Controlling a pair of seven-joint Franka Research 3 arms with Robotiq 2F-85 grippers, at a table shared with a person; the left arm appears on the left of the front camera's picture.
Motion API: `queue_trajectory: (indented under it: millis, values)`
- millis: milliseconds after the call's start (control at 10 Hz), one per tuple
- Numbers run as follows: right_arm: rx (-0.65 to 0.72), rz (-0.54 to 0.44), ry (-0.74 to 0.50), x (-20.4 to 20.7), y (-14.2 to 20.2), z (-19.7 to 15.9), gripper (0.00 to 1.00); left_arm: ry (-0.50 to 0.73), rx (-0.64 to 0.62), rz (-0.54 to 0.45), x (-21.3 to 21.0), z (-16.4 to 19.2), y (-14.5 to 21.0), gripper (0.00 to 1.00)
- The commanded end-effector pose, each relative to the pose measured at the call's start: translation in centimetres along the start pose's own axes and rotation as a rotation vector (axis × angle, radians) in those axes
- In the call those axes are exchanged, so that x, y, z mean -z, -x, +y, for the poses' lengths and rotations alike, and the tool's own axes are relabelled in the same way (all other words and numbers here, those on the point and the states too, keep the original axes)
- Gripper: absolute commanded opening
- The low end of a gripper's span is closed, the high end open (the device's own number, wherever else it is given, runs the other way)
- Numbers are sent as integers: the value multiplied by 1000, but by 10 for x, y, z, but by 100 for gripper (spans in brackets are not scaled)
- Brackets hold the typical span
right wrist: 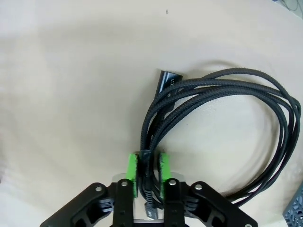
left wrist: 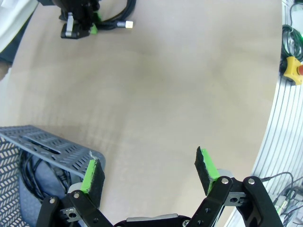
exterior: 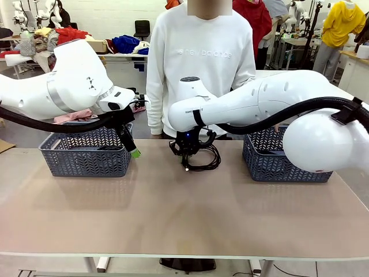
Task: Organize the cables according to human instructions.
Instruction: Pick up a bundle of cables and place it in the basket indicated by the human.
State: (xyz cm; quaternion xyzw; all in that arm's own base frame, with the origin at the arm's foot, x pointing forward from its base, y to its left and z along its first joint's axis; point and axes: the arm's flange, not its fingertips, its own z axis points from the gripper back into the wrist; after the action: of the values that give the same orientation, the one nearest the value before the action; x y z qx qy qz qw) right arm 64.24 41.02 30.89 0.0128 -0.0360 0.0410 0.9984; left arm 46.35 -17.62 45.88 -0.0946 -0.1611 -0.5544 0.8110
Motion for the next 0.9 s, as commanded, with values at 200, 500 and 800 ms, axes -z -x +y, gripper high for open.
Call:
queue_trajectory:
  millis: [200, 500, 800]
  values:
    - [13, -14, -25, -7, -6, 5, 0, 4, 1, 3, -1, 2, 1, 100]
    - [-21, -14, -66, -23, 4, -4, 0, 4, 1, 3, -1, 2, 1, 100]
    - [-261, -8, -39, -56, 25, -17, 0, 4, 1, 3, -1, 2, 1, 100]
